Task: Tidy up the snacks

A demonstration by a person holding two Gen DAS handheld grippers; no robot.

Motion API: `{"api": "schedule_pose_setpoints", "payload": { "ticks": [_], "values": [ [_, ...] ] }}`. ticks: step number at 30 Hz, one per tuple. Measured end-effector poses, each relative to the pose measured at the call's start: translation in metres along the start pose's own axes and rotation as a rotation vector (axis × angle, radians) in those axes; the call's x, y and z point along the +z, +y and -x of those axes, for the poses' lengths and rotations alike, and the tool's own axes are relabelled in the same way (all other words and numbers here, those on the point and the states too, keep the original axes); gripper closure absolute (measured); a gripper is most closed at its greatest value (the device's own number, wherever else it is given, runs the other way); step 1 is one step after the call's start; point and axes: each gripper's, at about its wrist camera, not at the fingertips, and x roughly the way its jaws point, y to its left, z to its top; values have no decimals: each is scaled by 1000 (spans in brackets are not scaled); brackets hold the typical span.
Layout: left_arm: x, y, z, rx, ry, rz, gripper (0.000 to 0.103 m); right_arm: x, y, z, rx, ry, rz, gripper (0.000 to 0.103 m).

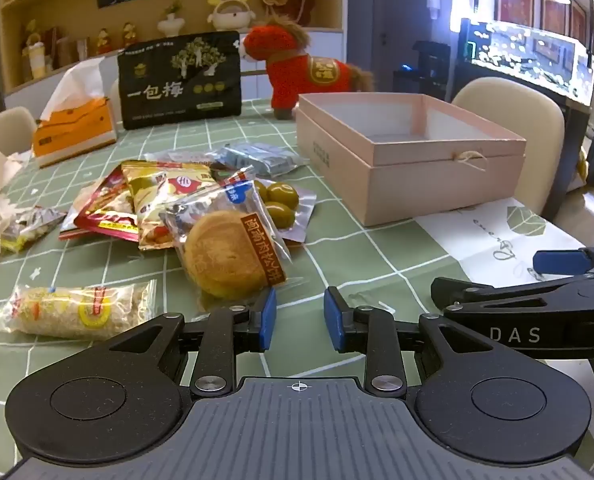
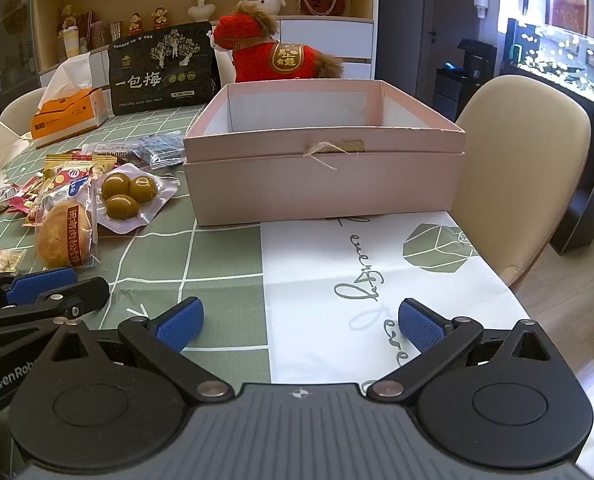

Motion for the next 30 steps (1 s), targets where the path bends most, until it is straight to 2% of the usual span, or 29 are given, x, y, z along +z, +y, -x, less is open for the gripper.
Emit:
{"api": "schedule_pose_setpoints", "payload": {
  "ticks": [1, 3, 30],
  "values": [
    [0, -2, 0, 1, 0, -2, 71, 0, 0, 0, -2, 0, 2, 0],
    [1, 3, 0, -44, 1, 59, 71, 0, 0, 0, -3, 1, 4, 0],
    [1, 2, 0, -35, 1, 46, 71, 0, 1, 0, -3, 1, 3, 0]
  ]
}}
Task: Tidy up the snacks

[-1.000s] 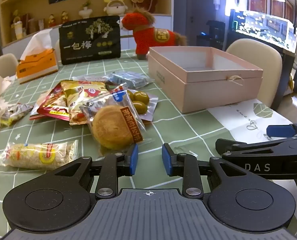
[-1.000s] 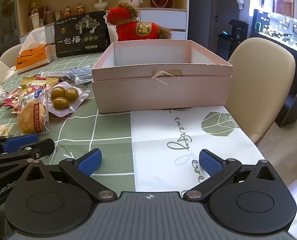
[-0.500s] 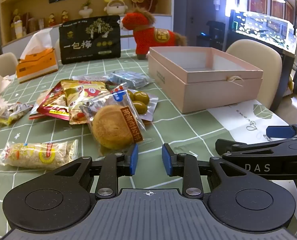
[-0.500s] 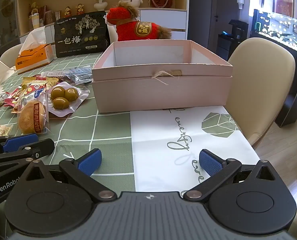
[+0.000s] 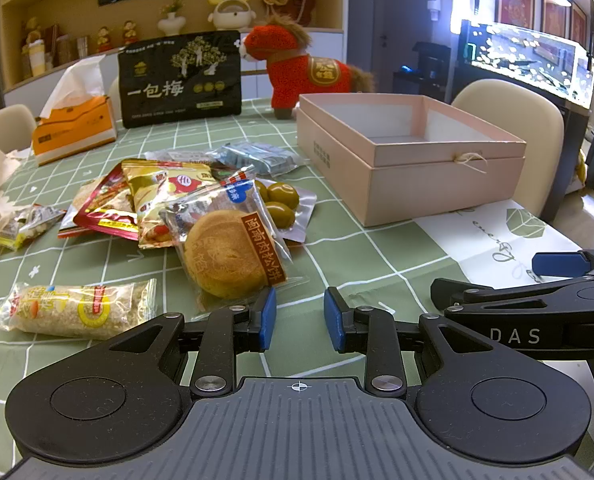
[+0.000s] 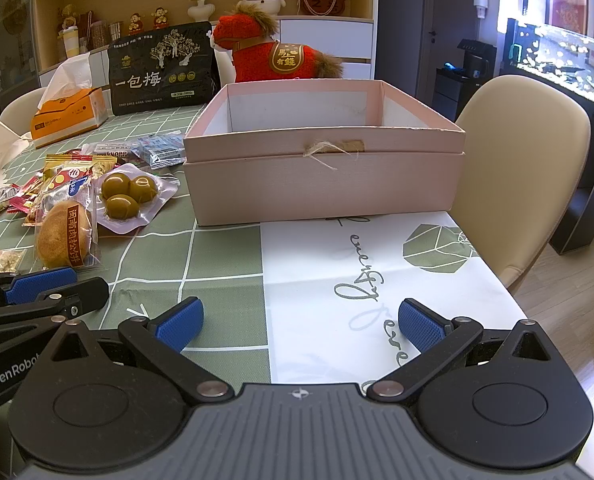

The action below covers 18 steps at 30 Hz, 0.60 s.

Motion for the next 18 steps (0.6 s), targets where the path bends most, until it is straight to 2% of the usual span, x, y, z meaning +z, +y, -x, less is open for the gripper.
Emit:
{"api": "schedule_pose_setpoints", "payload": {
  "ticks": [18],
  "values": [
    [1, 1, -1, 10, 0, -13, 71, 0, 0, 0, 0, 0, 0, 0]
  ]
}}
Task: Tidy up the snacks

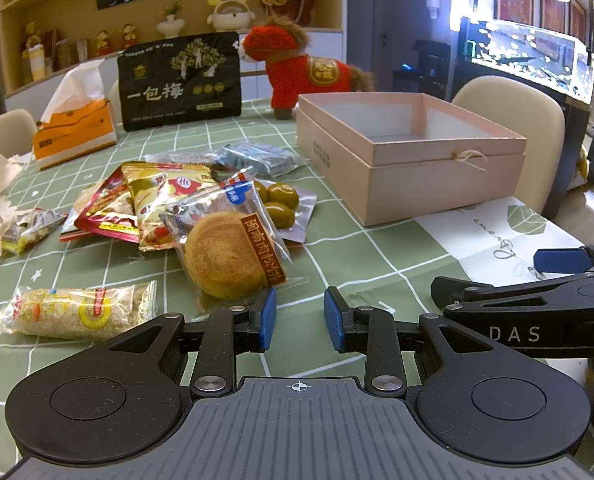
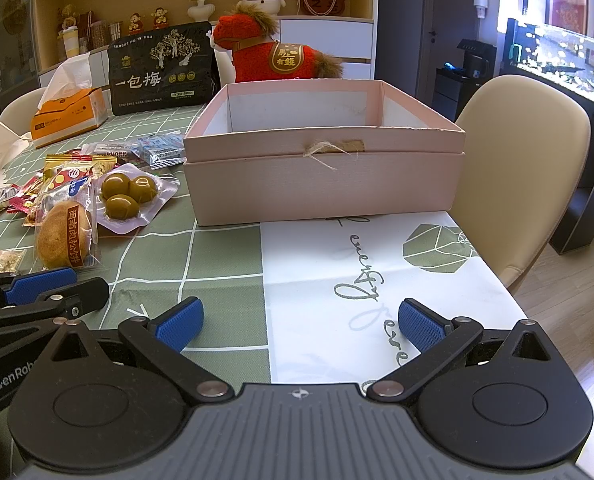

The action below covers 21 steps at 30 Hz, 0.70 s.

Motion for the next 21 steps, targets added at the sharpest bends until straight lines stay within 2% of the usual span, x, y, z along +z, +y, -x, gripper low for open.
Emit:
{"api": "schedule_pose_setpoints", "payload": {
  "ticks": [21],
  "values": [
    [-2, 1, 1, -6, 0, 9, 71, 0, 0, 0, 0, -1, -1, 0]
  ]
}}
